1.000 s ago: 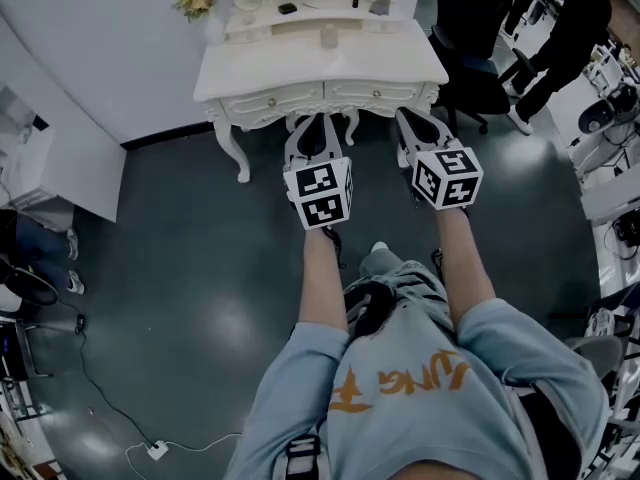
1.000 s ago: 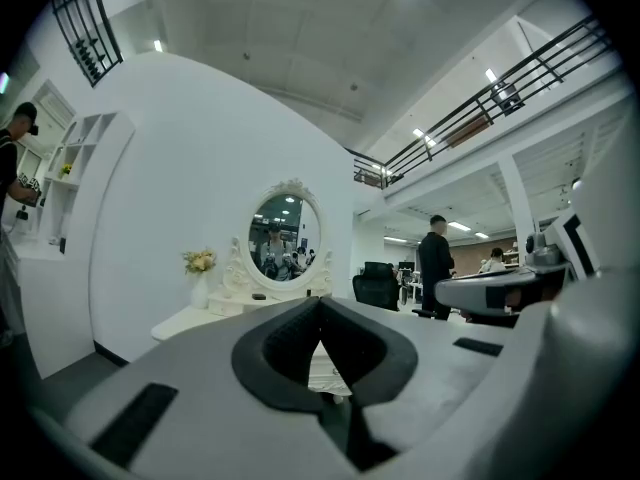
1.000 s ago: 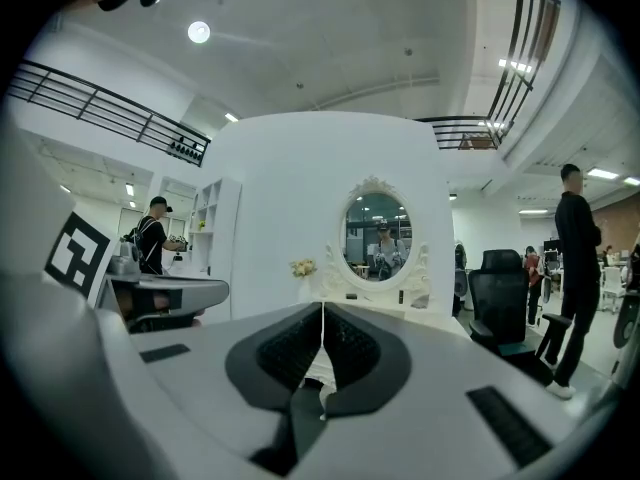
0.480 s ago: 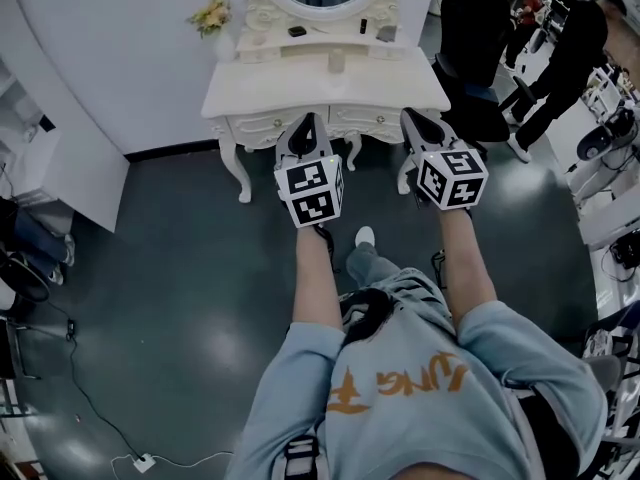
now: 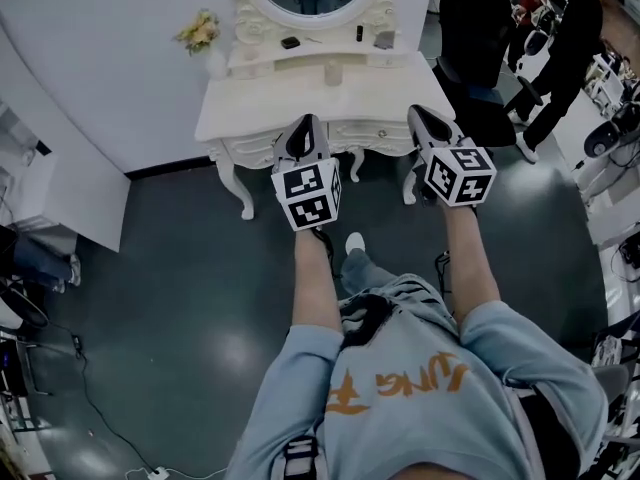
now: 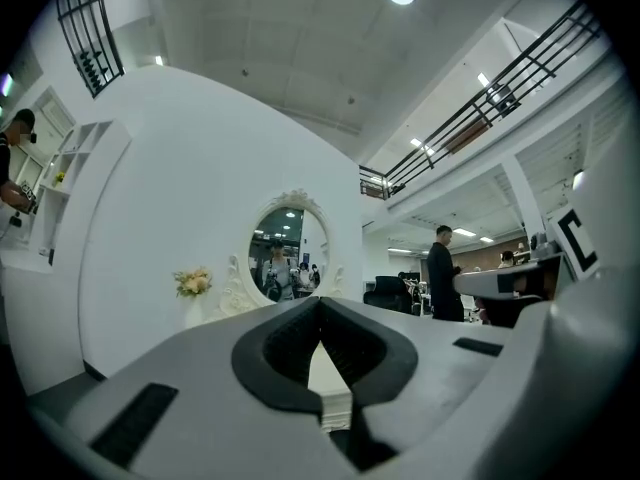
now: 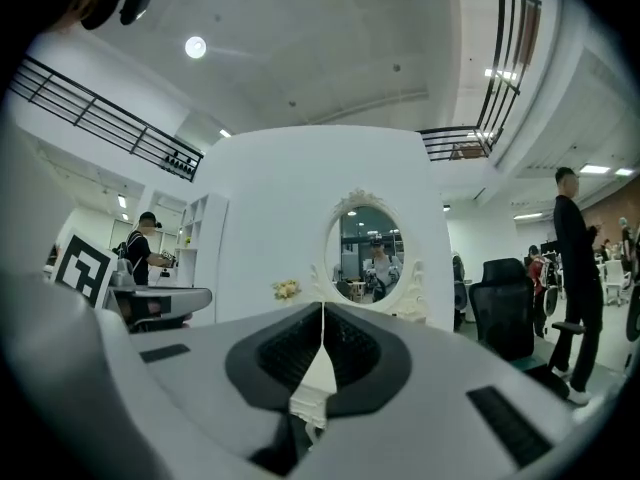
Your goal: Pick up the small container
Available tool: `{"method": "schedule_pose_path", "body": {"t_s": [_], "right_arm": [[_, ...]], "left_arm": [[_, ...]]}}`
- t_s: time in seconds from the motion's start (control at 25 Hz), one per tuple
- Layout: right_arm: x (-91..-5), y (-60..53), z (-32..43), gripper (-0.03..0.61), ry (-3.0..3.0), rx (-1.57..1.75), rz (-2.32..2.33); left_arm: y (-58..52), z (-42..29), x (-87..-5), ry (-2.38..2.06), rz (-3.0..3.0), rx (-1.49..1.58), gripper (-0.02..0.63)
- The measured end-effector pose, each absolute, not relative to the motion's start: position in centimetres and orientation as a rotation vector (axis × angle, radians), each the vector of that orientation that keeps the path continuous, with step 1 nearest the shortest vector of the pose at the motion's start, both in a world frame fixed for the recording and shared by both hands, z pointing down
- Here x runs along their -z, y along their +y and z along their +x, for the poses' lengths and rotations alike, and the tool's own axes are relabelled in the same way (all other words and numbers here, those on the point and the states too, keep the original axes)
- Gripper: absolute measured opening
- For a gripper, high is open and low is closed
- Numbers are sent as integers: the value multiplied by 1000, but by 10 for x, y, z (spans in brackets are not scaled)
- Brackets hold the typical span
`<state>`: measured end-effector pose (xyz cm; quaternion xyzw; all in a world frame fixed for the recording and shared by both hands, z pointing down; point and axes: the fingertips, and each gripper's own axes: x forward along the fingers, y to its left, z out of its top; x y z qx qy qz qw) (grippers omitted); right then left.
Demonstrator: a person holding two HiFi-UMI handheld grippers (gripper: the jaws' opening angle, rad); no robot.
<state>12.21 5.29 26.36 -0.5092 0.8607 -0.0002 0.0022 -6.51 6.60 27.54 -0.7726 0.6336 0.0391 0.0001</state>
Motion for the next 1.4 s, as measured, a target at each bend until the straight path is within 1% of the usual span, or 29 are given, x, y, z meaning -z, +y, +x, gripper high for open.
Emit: {"method": "schedule_pose_path", "body": {"t_s": [0.12, 0.28, 0.56, 0.76, 0.92, 1.16, 1.4], "right_arm": [[-276, 15, 112, 29, 2740, 35, -1585], [-300, -45, 109, 29, 2785, 98, -1602], [-343, -172, 109, 29, 2871, 210, -1628], [-372, -262, 97, 29, 2934, 296, -1601], [-378, -310, 91, 29, 2904, 350, -1565], [-405, -337, 69, 29, 2913, 448, -1471], [-424, -356, 54, 31, 2951, 422, -1443]], "left_arm": [[32, -63, -285, 1972, -2474, -130, 21], [-21, -62, -304, 1940, -2562, -225, 21], [-139, -58, -352, 2052, -2614, -234, 21], [-224, -60, -388, 2144, -2646, -145, 21], [-265, -58, -395, 2155, -2641, -24, 21], [-288, -66, -410, 2197, -2603, 169, 21], [-313, -65, -434, 2192, -2652, 276, 21]]}}
